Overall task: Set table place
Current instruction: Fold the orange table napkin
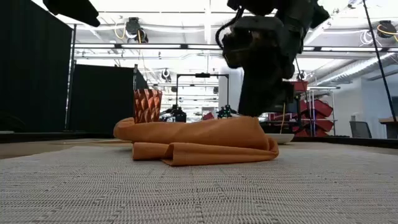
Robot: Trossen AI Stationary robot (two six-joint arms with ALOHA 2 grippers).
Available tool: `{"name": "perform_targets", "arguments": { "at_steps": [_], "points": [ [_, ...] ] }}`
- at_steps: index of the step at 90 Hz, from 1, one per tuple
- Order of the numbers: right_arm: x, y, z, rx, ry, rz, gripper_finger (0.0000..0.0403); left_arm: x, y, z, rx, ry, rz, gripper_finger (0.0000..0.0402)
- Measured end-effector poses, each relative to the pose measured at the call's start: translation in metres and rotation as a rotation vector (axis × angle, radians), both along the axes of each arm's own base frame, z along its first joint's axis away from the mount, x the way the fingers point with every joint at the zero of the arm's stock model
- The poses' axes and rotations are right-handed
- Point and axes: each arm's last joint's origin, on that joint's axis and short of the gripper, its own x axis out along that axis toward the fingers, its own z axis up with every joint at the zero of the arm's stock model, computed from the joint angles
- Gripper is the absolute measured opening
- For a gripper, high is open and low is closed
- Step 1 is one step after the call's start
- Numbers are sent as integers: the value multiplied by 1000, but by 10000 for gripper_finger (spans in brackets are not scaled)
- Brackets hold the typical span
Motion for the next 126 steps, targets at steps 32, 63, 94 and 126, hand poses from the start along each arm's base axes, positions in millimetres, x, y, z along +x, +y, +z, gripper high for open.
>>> {"name": "perform_targets", "arguments": {
  "at_steps": [32,63,94,126],
  "points": [
    [9,1,-4,-34,-71,18,76,0,0,0,-3,4,-3,184],
    [10,12,7,-40,-156,69,1,0,0,0,4,8,-10,184],
    [16,37,19,4,-328,80,0,0,0,0,6,9,-11,184],
    [45,67,-31,90,-286,107,0,0,0,0,3,7,-9,184]
  ]
}}
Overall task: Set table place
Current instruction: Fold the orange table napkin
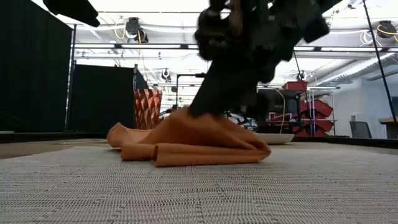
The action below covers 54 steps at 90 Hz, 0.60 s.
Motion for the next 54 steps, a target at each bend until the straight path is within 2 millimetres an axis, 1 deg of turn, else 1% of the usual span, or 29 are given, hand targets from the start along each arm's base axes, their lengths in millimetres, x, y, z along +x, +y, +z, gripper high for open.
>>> {"name": "perform_targets", "arguments": {
  "at_steps": [9,17,22,29,38,54],
  "points": [
    [20,14,-7,-13,-8,63,0,0,0,0,1,1,0,184],
    [34,22,-2,-66,14,110,0,0,0,0,2,2,0,184],
    [40,24,1,-107,38,124,0,0,0,0,2,3,0,184],
    [43,24,7,-144,53,128,0,0,0,0,2,4,0,184],
    [46,24,10,-155,17,128,3,1,-1,-1,3,7,2,184],
    [46,23,11,-171,2,142,26,2,-1,-3,4,10,7,184]
  ]
}}
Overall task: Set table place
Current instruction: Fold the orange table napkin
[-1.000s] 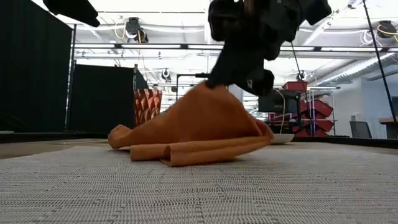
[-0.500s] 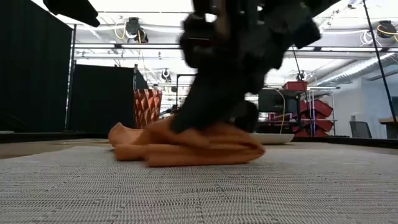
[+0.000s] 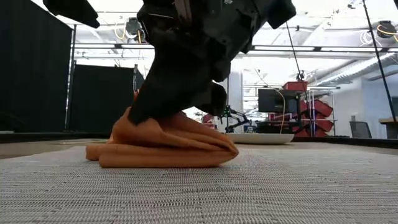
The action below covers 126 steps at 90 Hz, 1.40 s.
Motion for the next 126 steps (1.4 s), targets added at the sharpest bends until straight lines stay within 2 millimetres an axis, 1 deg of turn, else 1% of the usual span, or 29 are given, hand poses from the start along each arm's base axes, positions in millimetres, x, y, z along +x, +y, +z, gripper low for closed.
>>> {"name": "perform_targets", "arguments": {
  "at_steps": [10,17,22,28,39,51,62,71,77,84,90,100,114,126],
  "points": [
    [1,3,2,3,-30,5,46,5,0,-4,10,15,17,184],
    [3,3,4,13,-61,5,58,12,-1,-9,20,29,33,184],
    [4,4,5,14,-70,3,61,18,-2,-13,23,46,37,184],
    [4,2,4,6,-65,2,50,25,-3,-19,26,77,26,184],
    [5,2,5,-18,-85,9,9,37,-6,-28,32,119,0,184],
    [7,1,3,-13,-98,8,2,45,-7,-31,31,113,-6,184],
    [14,4,-5,48,-149,38,1,48,-4,-27,38,87,-5,184],
    [20,7,-19,100,-163,49,0,48,-2,-15,38,51,-12,184],
    [24,9,-30,106,-147,56,0,47,-2,-7,35,26,-22,184],
    [30,11,-38,108,-141,63,0,44,0,0,34,8,-32,184],
    [39,13,-36,116,-171,85,0,41,2,6,25,-12,-34,184],
    [54,13,-24,103,-224,119,0,36,5,13,12,-39,-34,184],
    [70,14,-13,66,-241,166,0,33,6,15,4,-52,-35,184],
    [76,18,-17,89,-218,211,0,33,5,15,3,-52,-40,184]
  ]
}}
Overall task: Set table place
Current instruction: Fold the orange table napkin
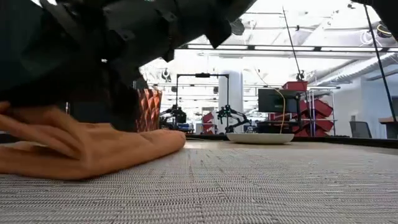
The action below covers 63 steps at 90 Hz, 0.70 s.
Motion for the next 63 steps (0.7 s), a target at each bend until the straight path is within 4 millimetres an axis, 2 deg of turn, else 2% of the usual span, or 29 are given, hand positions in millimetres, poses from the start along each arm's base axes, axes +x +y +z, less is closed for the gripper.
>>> {"name": "perform_targets", "arguments": {
  "at_steps": [13,43,52,63],
  "points": [
    [3,2,-4,20,13,20,0,0,0,0,2,2,1,184],
    [3,7,0,34,-33,81,3,1,2,0,4,2,10,184],
    [1,11,3,10,-42,108,27,2,2,0,-3,-5,13,184],
    [-4,10,15,-5,-20,115,84,1,2,0,-5,-5,11,184]
  ]
}}
